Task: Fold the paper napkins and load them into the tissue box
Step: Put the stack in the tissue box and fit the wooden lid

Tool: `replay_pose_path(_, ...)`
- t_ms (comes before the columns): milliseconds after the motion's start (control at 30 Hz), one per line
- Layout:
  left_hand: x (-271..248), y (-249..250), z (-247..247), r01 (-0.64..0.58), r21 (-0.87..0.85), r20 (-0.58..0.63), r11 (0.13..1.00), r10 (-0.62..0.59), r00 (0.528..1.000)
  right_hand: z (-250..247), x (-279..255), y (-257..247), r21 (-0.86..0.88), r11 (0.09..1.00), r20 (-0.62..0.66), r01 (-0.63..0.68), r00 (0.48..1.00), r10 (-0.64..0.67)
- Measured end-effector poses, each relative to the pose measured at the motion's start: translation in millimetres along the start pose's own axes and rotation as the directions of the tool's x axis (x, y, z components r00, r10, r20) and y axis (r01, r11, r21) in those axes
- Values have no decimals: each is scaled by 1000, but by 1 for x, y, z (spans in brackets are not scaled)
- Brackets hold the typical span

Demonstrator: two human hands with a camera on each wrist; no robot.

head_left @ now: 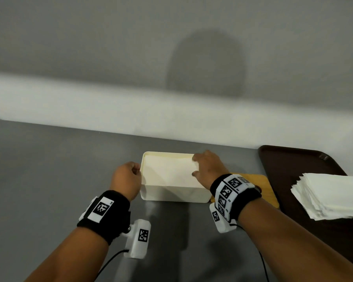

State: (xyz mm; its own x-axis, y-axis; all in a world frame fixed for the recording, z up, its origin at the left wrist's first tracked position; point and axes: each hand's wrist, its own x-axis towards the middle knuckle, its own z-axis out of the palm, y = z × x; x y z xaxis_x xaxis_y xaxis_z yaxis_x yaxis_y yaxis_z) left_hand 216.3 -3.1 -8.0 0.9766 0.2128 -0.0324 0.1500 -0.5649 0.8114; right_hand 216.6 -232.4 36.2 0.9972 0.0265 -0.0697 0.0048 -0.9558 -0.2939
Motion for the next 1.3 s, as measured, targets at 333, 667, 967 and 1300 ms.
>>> replay_pose_path(333,4,-3,-1,-23,27,48,999,22,999,8,12,-19,-157,988,257,-2,965,42)
replay_pose_path(667,-4,62,4,-352,212,23,912,356,934,-14,-15,-2,153,985,-5,-78,997,80)
replay_pose_path(967,-43,164,97,-617,113,293,778,568,769,-69,-67,105,346,920,-174,-187,950,258)
replay_pose_path(1300,-89,252,253,-673,-49,606,738,558,568,-116,-109,316,233,871,-125,-432,875,467)
